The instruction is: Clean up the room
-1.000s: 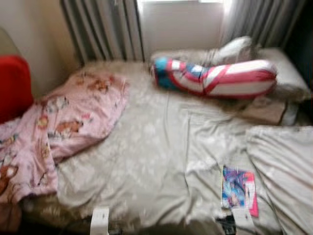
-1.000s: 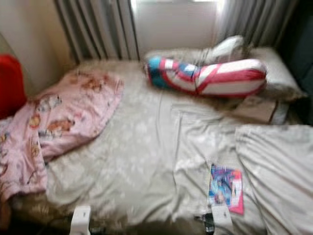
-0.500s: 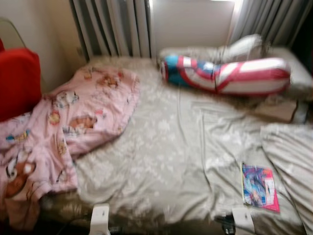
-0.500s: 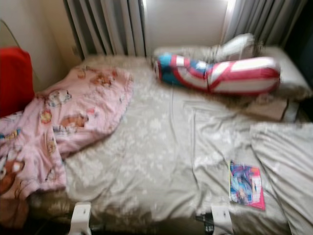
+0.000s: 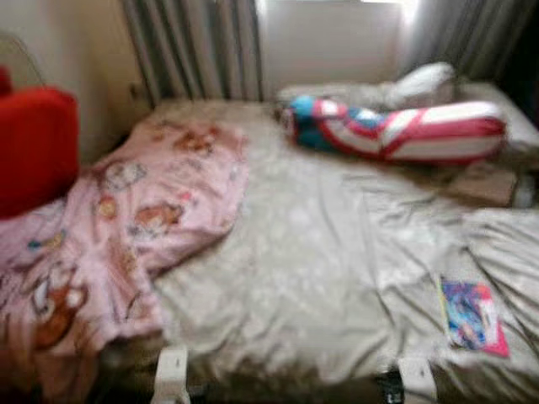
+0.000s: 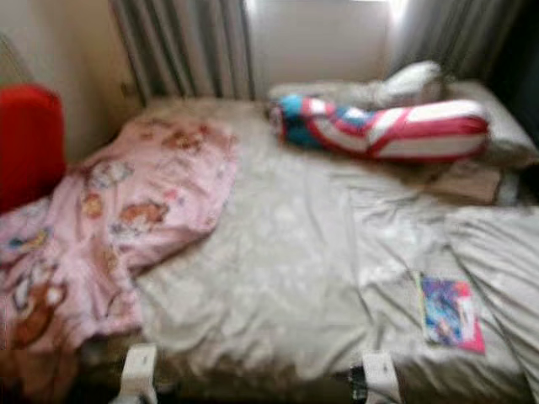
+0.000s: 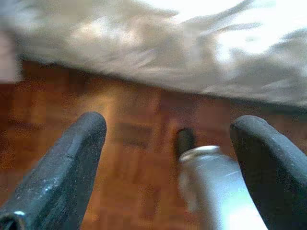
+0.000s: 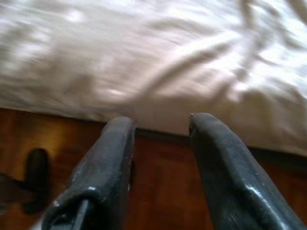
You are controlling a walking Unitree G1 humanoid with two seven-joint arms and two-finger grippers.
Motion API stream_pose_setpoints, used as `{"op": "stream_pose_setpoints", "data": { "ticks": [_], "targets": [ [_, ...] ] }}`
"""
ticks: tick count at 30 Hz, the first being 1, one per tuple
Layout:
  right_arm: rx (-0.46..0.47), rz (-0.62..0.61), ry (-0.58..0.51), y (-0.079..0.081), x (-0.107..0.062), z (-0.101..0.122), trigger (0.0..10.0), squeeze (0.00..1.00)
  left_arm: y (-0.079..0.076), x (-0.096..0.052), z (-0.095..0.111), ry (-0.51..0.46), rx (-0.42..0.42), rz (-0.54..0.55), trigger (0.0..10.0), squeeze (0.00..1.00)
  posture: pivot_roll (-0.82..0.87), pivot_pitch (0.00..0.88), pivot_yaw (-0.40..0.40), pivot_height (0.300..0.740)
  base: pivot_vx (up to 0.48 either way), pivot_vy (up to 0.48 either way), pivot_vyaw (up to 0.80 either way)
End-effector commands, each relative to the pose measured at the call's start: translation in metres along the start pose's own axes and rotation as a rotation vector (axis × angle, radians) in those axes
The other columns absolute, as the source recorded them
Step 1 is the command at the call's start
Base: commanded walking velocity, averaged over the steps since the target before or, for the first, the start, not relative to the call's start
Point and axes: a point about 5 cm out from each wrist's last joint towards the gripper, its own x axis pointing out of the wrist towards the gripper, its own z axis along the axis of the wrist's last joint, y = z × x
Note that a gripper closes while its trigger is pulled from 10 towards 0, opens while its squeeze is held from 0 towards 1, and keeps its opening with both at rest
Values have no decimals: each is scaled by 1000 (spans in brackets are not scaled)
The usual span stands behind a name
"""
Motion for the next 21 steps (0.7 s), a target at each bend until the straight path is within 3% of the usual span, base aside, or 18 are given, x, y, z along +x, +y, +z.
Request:
{"op": "stream_pose_setpoints", "data": {
  "ticks": [1,21],
  "targets": [
    [-5,-10,19,-5,-2,-5,10000,0,-5,0,1,3,0,-12,10000,0,-94,6,19,740,0,371,0],
    [-9,-10,21,-6,-2,-4,10000,0,-5,0,1,2,-5,-12,10000,0,-94,13,17,740,0,369,0]
  ]
}}
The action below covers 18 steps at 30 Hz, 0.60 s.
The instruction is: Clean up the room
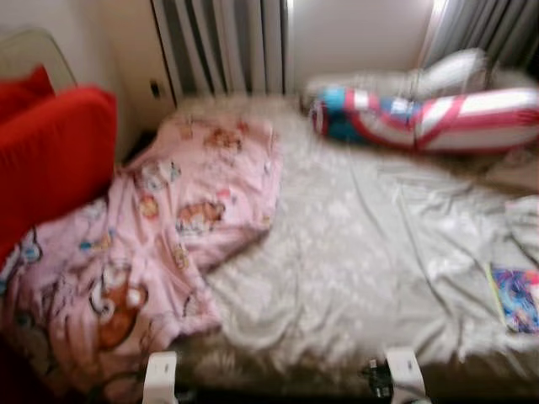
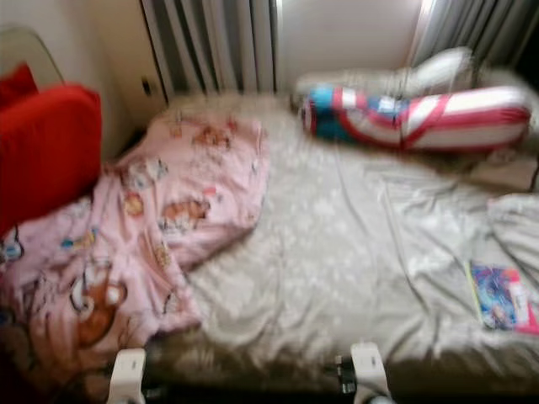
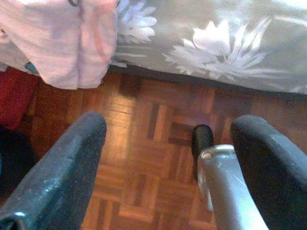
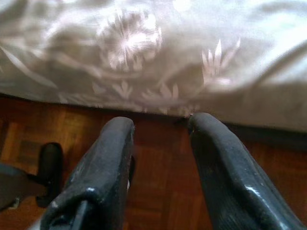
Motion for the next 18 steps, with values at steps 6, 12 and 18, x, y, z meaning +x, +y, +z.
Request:
{"op": "stream_pose_setpoints", "data": {
  "ticks": [6,12,18],
  "targets": [
    [-1,3,4,1,1,1,10000,0,4,0,-2,10,0,8,10000,0,-93,15,14,740,0,368,0],
    [-2,2,4,1,1,1,10000,0,3,0,-1,11,0,7,10000,0,-97,13,16,740,0,367,0],
    [-1,1,3,1,1,2,10000,0,3,0,-1,10,0,7,10000,0,-98,11,17,740,0,368,0]
  ]
}}
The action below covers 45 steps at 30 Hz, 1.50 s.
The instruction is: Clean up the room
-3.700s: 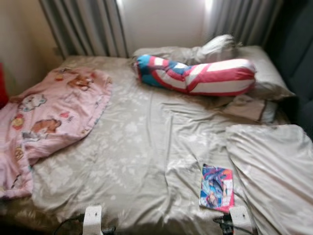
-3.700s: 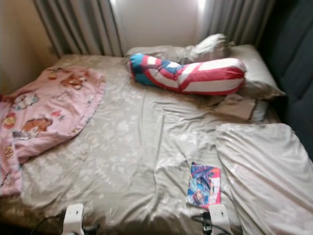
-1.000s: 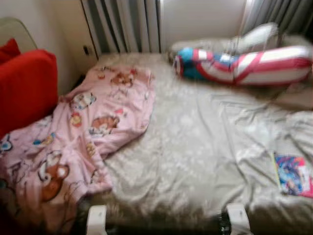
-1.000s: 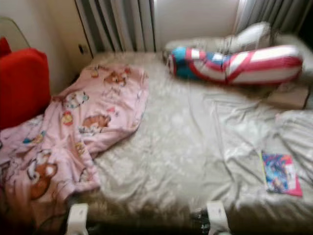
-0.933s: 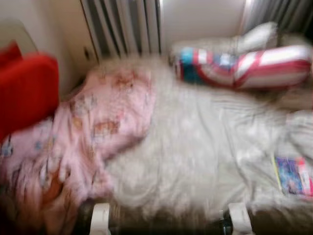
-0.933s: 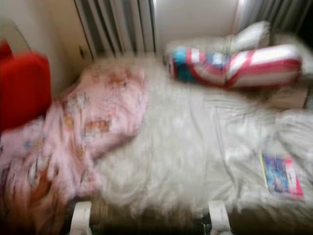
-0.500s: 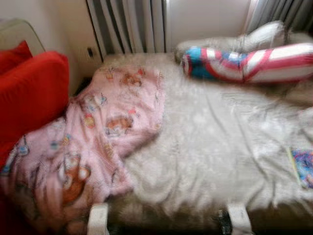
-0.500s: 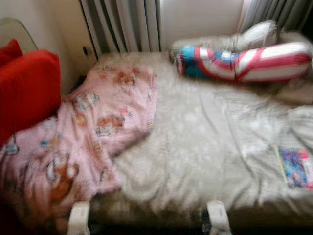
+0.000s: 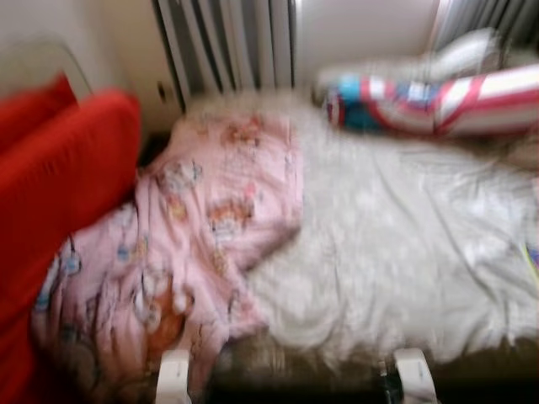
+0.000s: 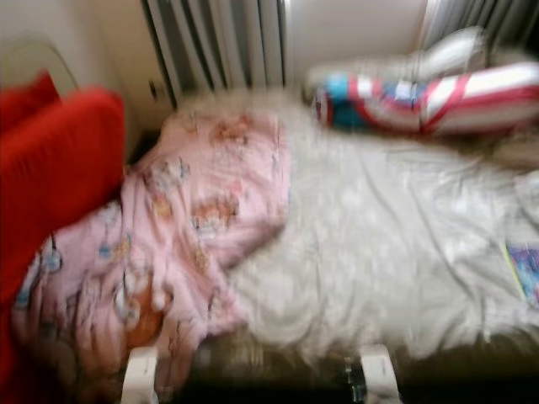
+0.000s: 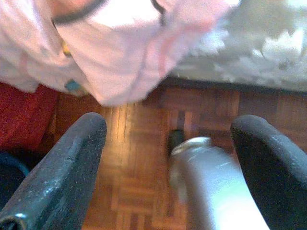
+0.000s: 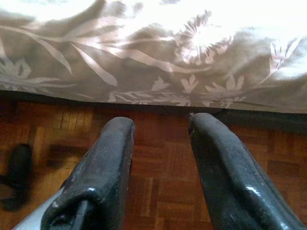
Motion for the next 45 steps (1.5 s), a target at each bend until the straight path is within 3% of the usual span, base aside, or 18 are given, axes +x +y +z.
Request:
{"op": "stream_pose_setpoints", "data": {
  "ticks": [1,12,36,45],
  "targets": [
    [5,17,-2,7,1,2,10000,0,9,-1,-4,17,3,22,10000,0,-98,11,18,740,0,368,0],
    [-12,24,-7,7,2,3,10000,0,9,-1,-4,16,12,23,10000,0,-94,12,14,740,0,90,0],
    [-11,33,-3,8,1,1,10000,0,9,-1,-5,13,9,20,10000,0,-98,0,19,740,0,0,800],
    [20,10,-6,6,1,-1,10000,0,8,-1,-6,11,2,10,10000,0,-100,0,14,740,0,0,103]
  ]
}}
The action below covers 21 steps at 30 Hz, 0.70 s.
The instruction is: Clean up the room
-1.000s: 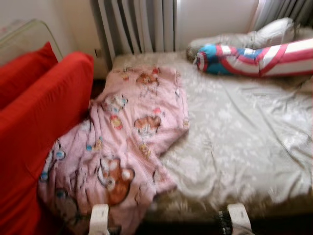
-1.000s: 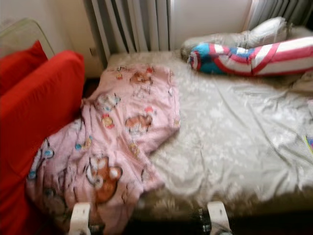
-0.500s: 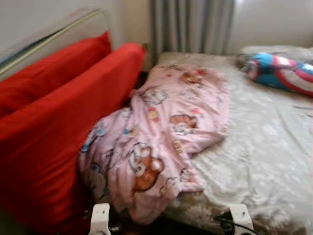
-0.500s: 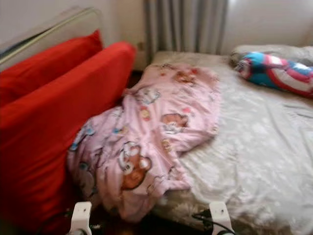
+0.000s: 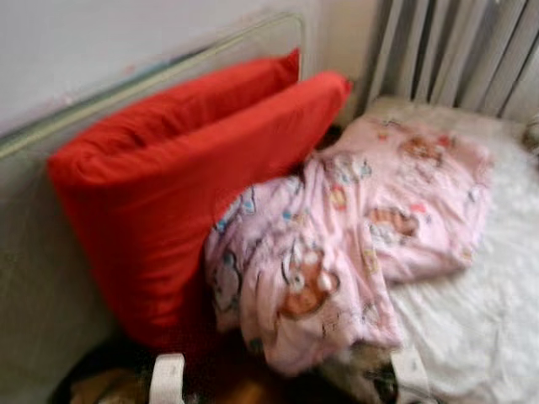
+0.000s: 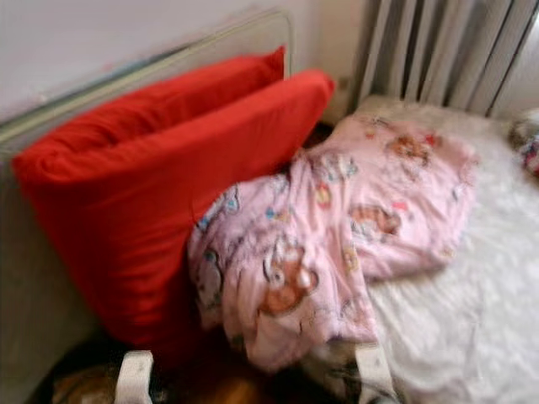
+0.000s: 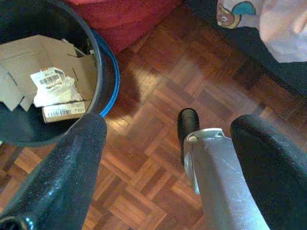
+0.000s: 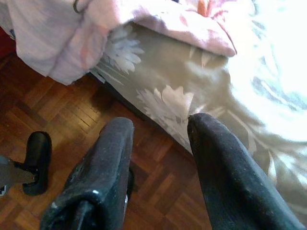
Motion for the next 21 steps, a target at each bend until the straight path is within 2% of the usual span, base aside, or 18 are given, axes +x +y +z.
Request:
{"op": "stream_pose_setpoints", "data": {
  "ticks": [1,10,21],
  "targets": [
    [23,-18,16,-4,-2,-7,10000,0,-3,0,1,-7,-2,-12,10000,0,-99,0,12,740,0,0,0],
    [32,-20,20,-4,-2,-7,10000,0,-3,0,2,-3,-7,-17,10000,0,-98,0,8,740,0,0,0],
    [32,-16,23,-4,-2,-6,10000,0,-3,0,3,-7,-6,-21,10000,0,-97,5,8,740,0,0,-740]
  ]
}}
